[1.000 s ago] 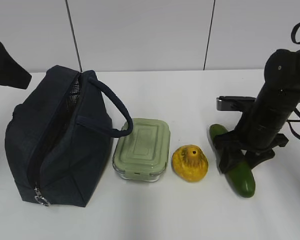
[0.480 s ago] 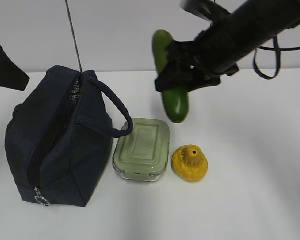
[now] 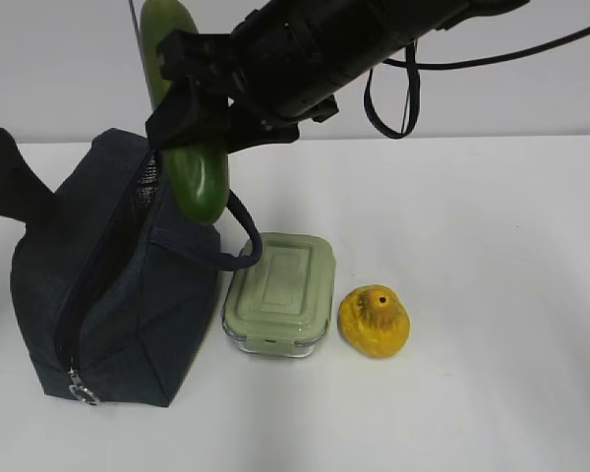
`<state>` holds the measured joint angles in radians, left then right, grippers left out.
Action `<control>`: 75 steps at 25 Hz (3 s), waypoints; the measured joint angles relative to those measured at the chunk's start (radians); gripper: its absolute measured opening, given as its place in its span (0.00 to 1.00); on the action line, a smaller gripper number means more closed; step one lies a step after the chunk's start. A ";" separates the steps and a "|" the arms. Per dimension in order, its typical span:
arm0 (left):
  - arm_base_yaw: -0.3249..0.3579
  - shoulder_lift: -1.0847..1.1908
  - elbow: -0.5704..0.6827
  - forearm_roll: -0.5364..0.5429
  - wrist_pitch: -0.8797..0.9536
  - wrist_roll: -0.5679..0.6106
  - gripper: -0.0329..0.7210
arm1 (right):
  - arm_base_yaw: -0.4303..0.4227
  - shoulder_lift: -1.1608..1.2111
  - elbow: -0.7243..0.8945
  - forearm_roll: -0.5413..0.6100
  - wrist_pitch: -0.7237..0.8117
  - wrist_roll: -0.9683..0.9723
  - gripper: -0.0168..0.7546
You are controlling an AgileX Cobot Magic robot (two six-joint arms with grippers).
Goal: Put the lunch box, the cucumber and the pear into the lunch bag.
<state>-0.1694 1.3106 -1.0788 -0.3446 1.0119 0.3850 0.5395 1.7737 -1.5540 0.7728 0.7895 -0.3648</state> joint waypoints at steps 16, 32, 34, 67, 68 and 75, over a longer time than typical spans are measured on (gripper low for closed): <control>0.000 0.022 0.140 0.025 -0.092 -0.012 0.13 | 0.043 0.074 -0.034 0.121 -0.041 -0.007 0.53; 0.000 0.035 0.140 0.008 -0.104 -0.012 0.05 | 0.135 0.255 -0.097 0.187 -0.226 -0.003 0.53; 0.000 0.034 0.140 0.008 -0.105 -0.012 0.05 | 0.137 0.267 -0.097 0.123 -0.193 0.031 0.53; 0.001 -0.018 0.141 -0.001 -0.106 -0.012 0.05 | 0.137 0.268 -0.103 -0.371 0.015 0.386 0.77; 0.001 -0.018 0.141 -0.001 -0.106 -0.012 0.05 | 0.137 0.268 -0.104 -0.369 0.019 0.377 0.80; 0.001 -0.018 0.141 0.002 -0.106 -0.012 0.05 | 0.137 0.256 -0.188 -0.243 0.057 0.251 0.83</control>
<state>-0.1685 1.2922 -0.9382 -0.3423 0.9060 0.3732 0.6764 2.0300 -1.7424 0.5294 0.8464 -0.1141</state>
